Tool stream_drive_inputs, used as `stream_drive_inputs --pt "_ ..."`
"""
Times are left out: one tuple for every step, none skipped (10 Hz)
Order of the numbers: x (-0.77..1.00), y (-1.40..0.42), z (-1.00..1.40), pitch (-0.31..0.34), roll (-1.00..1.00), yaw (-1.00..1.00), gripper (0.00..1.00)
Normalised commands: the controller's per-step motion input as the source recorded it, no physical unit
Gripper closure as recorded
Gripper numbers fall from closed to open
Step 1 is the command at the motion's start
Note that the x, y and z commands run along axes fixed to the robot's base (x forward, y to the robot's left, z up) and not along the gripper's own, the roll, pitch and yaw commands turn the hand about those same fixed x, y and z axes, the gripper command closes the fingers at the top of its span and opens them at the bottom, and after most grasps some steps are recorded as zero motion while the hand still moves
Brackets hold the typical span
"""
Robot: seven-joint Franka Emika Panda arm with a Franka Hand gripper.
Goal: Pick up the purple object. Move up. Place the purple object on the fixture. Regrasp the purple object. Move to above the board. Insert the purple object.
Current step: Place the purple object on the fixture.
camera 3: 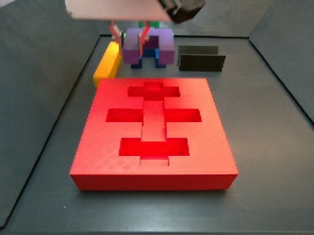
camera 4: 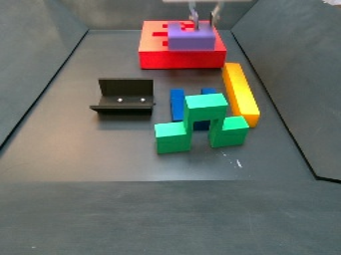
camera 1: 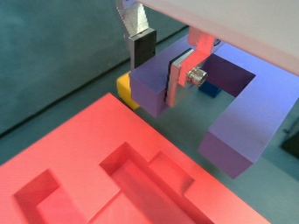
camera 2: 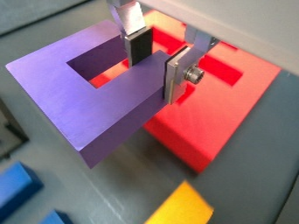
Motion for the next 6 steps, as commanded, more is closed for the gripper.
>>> stream_drive_inputs --pt "0.13 -0.25 0.40 0.071 0.18 0.02 1.00" --pt "0.09 -0.13 0.25 0.037 0.12 0.00 1.00" --pt "0.22 0.00 0.07 0.034 0.00 0.03 1.00" --pt "0.46 0.44 0.44 0.009 -1.00 0.00 1.00" --pt "0.51 0.41 0.47 0.000 -1.00 0.00 1.00" --pt "0.52 0.41 0.45 0.000 -1.00 0.00 1.00"
